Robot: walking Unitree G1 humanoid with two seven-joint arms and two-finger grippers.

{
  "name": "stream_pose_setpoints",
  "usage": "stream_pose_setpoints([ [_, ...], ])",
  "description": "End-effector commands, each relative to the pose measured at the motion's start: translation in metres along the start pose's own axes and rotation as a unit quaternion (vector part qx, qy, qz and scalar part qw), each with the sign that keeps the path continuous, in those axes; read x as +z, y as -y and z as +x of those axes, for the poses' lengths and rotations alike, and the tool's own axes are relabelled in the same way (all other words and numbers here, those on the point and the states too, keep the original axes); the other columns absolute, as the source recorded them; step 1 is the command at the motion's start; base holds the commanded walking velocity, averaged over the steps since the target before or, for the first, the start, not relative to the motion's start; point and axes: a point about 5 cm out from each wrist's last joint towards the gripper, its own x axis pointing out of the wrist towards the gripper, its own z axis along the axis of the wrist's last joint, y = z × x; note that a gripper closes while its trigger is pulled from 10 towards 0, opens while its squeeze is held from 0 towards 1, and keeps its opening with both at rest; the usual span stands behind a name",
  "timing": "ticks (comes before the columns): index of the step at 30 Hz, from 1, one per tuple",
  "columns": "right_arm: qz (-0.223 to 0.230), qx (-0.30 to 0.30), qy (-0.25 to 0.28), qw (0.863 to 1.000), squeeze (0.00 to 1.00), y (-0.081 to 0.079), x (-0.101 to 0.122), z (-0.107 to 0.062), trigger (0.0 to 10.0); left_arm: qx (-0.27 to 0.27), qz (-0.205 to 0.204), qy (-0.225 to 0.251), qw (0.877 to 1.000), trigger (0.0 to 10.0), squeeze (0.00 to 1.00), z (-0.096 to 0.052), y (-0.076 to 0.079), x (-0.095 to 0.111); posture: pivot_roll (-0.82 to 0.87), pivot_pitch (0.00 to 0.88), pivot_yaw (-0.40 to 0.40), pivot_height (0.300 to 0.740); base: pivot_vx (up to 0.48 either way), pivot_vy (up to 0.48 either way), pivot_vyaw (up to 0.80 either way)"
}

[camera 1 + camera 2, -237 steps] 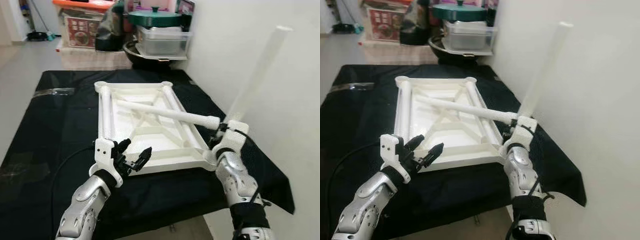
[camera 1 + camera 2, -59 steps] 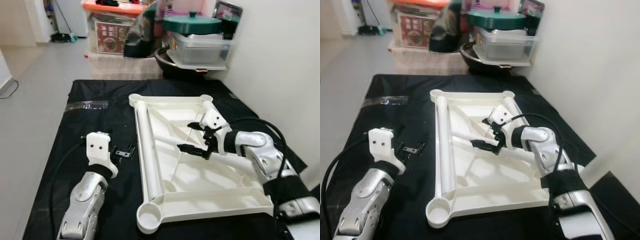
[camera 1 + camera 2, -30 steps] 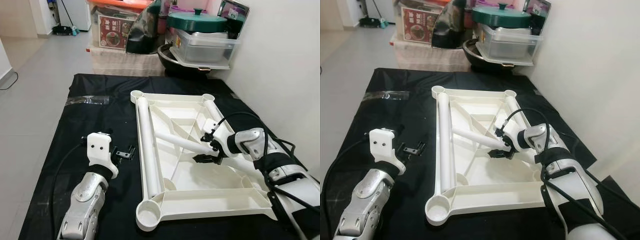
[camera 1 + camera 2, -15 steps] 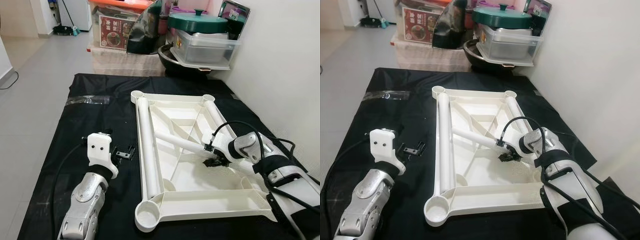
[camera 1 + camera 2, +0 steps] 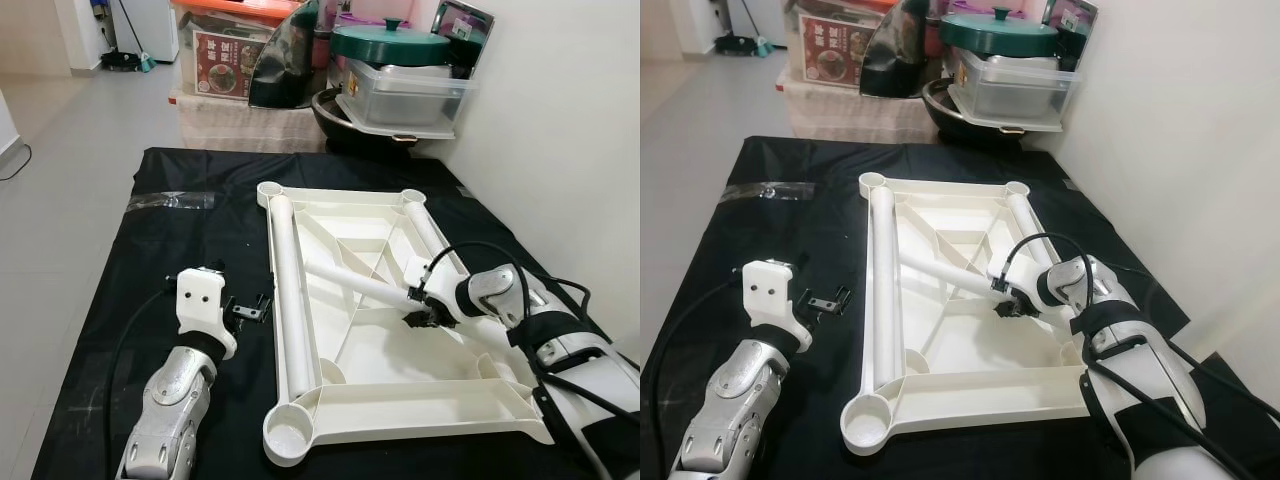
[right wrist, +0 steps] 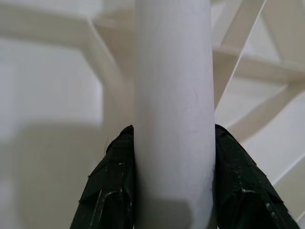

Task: Building children table

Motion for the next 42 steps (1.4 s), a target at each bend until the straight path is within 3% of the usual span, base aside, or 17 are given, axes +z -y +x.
stream_pose_setpoints([
  [1, 0.000, -0.013, 0.069, 0.998, 0.00, 0.010, 0.024, -0.005, 0.0, -0.005, 0.001, -0.008, 1.000, 10.0, 0.00, -0.001, 0.001, -0.005, 0.09, 0.000, -0.143, 0.740, 0.000, 0.000, 0.00],
  [3, -0.016, -0.026, 0.169, 0.985, 0.00, 0.026, 0.065, -0.021, 0.0, -0.007, 0.002, -0.008, 1.000, 10.0, 0.00, -0.001, 0.001, -0.005, 0.09, 0.000, -0.137, 0.740, 0.000, 0.000, 0.00],
  [9, -0.054, -0.042, 0.249, 0.966, 0.00, 0.038, 0.104, -0.041, 0.0, -0.011, 0.003, -0.008, 1.000, 10.0, 0.00, 0.000, 0.002, -0.005, 0.09, 0.000, -0.131, 0.740, 0.000, 0.000, 0.00],
  [12, -0.073, -0.065, 0.293, 0.951, 0.00, 0.045, 0.127, -0.056, 0.0, -0.013, 0.002, -0.006, 1.000, 10.0, 0.00, 0.001, 0.002, -0.004, 0.09, 0.000, -0.131, 0.740, 0.000, 0.000, 0.00],
  [15, -0.057, -0.122, 0.365, 0.921, 0.00, 0.056, 0.156, -0.076, 0.0, -0.012, -0.001, -0.003, 1.000, 10.0, 0.00, 0.001, 0.001, -0.002, 0.09, 0.000, -0.131, 0.740, 0.000, 0.000, 0.00],
  [16, -0.057, -0.122, 0.365, 0.921, 0.00, 0.056, 0.156, -0.076, 0.0, -0.012, -0.001, -0.003, 1.000, 10.0, 0.00, 0.001, 0.001, -0.002, 0.09, 0.000, -0.131, 0.740, 0.000, 0.000, 0.00],
  [17, -0.034, -0.145, 0.394, 0.907, 0.00, 0.060, 0.164, -0.081, 0.0, -0.012, -0.005, -0.002, 1.000, 10.0, 0.00, 0.001, 0.001, -0.002, 0.09, 0.000, -0.130, 0.740, 0.000, 0.000, 0.00],
  [18, -0.034, -0.145, 0.394, 0.907, 0.00, 0.060, 0.164, -0.081, 0.0, -0.012, -0.005, -0.002, 1.000, 10.0, 0.00, 0.001, 0.001, -0.002, 0.09, 0.000, -0.130, 0.740, 0.000, 0.000, 0.00],
  [20, 0.080, -0.189, 0.470, 0.858, 0.00, 0.067, 0.181, -0.085, 0.0, -0.029, -0.019, 0.005, 0.999, 10.0, 0.00, 0.002, 0.005, 0.001, 0.08, 0.000, -0.126, 0.740, 0.000, 0.000, 0.00],
  [21, 0.080, -0.189, 0.470, 0.858, 0.00, 0.067, 0.181, -0.085, 0.0, -0.029, -0.019, 0.005, 0.999, 10.0, 0.00, 0.002, 0.005, 0.001, 0.08, 0.000, -0.126, 0.740, 0.000, 0.000, 0.00],
  [22, 0.163, -0.184, 0.518, 0.819, 0.00, 0.063, 0.189, -0.079, 0.0, -0.068, -0.033, 0.018, 0.997, 10.0, 0.00, 0.002, 0.012, 0.006, 0.09, 0.000, -0.125, 0.740, 0.000, 0.000, 0.00],
  [23, 0.202, -0.171, 0.539, 0.800, 0.00, 0.058, 0.192, -0.072, 0.0, -0.102, -0.042, 0.025, 0.994, 10.0, 0.00, 0.001, 0.017, 0.010, 0.09, 0.000, -0.123, 0.740, 0.000, 0.000, 0.00],
  [27, 0.224, -0.161, 0.551, 0.787, 0.00, 0.054, 0.194, -0.067, 0.0, -0.124, -0.047, 0.029, 0.991, 10.0, 0.00, 0.000, 0.020, 0.013, 0.09, 0.000, -0.123, 0.740, 0.000, 0.000, 0.00],
  [28, 0.289, -0.139, 0.577, 0.751, 0.00, 0.039, 0.201, -0.052, 0.0, -0.183, -0.057, 0.027, 0.981, 10.0, 0.00, -0.002, 0.026, 0.019, 0.10, 0.000, -0.120, 0.740, 0.000, 0.000, 0.00],
  [29, 0.308, -0.131, 0.584, 0.740, 0.00, 0.033, 0.204, -0.047, 0.0, -0.204, -0.057, 0.022, 0.977, 10.0, 0.00, -0.003, 0.028, 0.019, 0.10, 0.000, -0.120, 0.740, 0.000, 0.000, 0.00],
  [39, 0.336, -0.088, 0.598, 0.722, 0.00, 0.008, 0.218, -0.041, 0.0, -0.226, -0.038, -0.001, 0.973, 10.0, 0.00, -0.001, 0.024, 0.014, 0.09, 0.000, -0.108, 0.740, 0.000, 0.000, 0.00],
  [42, 0.330, -0.072, 0.603, 0.723, 0.00, -0.001, 0.221, -0.045, 0.0, -0.209, -0.004, -0.002, 0.978, 10.0, 0.00, 0.002, 0.017, 0.014, 0.09, 0.000, -0.103, 0.740, 0.000, 0.000, 0.00],
])
